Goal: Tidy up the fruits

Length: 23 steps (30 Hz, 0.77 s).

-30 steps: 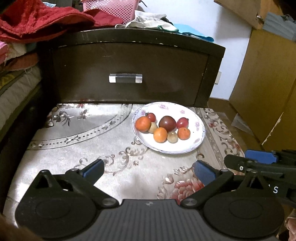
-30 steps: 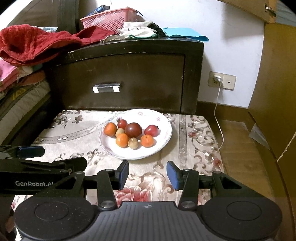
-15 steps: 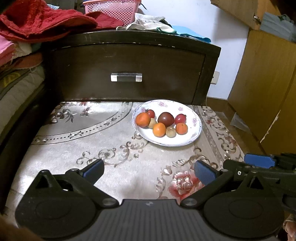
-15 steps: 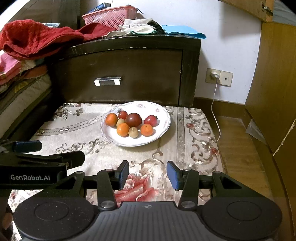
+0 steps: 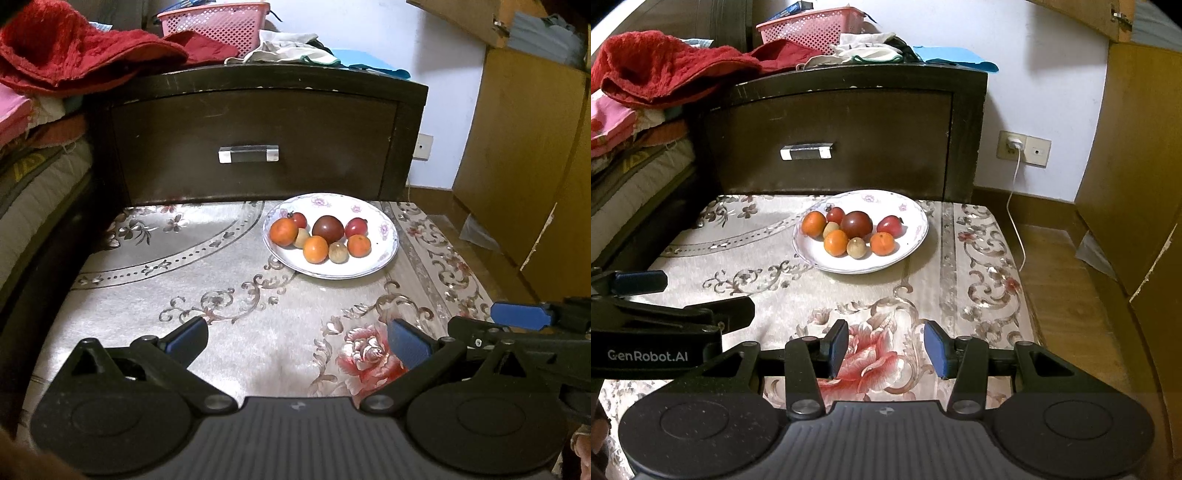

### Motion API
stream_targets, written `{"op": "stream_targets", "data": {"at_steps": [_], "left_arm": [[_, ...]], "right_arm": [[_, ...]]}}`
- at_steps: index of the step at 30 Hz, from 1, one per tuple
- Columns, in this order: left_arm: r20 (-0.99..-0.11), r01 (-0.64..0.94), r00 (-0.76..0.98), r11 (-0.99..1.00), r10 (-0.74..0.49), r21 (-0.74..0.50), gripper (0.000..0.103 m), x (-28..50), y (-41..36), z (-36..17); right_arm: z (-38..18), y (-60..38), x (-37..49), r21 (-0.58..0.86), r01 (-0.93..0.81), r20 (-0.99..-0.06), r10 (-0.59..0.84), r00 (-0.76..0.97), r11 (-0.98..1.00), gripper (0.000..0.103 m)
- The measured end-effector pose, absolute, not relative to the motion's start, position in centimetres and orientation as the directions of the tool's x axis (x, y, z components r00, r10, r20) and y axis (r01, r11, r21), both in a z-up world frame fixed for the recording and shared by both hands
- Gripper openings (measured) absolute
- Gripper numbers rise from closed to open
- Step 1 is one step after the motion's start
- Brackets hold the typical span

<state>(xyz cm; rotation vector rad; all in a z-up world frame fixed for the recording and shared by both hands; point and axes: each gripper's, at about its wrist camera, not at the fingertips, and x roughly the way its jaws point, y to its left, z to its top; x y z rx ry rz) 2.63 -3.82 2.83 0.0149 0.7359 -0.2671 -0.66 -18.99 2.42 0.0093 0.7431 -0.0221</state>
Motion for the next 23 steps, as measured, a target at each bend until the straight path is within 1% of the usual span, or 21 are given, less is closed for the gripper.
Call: {"op": "stream_targets", "data": {"at_steps": [23], "left_arm": [[-0.635, 0.266, 0.737, 0.963, -0.232, -0.042, 0.103, 0.8, -3.8, 3.6]], "right_arm": [[2.4, -18.7, -1.7, -0.008, 0.026, -0.674, -0.025, 0.739, 1.0, 0.042]]}}
